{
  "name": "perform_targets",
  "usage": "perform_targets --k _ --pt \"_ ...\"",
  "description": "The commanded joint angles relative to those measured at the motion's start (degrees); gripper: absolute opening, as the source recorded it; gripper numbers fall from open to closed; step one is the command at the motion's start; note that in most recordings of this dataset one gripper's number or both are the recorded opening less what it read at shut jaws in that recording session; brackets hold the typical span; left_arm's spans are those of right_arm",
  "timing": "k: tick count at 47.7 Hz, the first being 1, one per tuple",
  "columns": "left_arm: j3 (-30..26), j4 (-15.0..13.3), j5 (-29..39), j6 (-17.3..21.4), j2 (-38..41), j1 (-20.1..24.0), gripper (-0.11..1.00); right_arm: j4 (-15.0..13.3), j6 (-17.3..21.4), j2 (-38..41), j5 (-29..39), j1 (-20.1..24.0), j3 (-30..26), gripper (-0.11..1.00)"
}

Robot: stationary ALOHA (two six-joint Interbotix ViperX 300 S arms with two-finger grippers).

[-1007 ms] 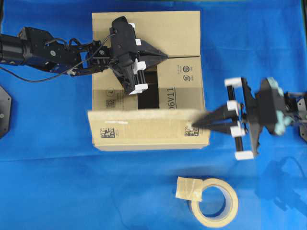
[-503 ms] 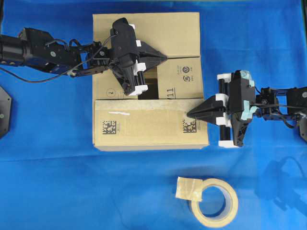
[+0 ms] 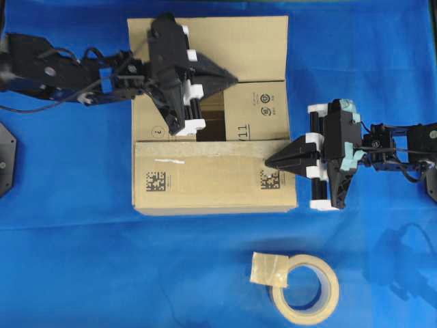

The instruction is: Close the cardboard box.

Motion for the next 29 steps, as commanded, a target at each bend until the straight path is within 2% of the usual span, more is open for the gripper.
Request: perform_targets --k 1,10,18,25,29 --pt "-1.8 -0.1 1.1 0.4 -4.0 0.4 0.0 0.2 -0.1 -0.3 -0.4 0.0 -1.1 0.0" --pt "-3.7 -0.1 6.7 1.7 -7.1 5.4 0.0 0.2 -0.1 -0.3 -1.1 0.0 -1.1 0.0" --pt "-8.9 0.1 17.8 2.6 -7.5 11.6 0.0 0.2 -0.1 -0.3 -1.4 0.0 -1.1 0.0" --pt "-13.5 0.2 27.0 6.0 -4.1 15.8 0.0 0.2 -0.3 -0.3 -1.8 0.0 -1.1 0.0" --pt "-16.6 0.3 32.0 6.5 -2.0 17.9 0.0 0.2 -0.4 -0.3 -2.0 0.0 -1.1 0.0"
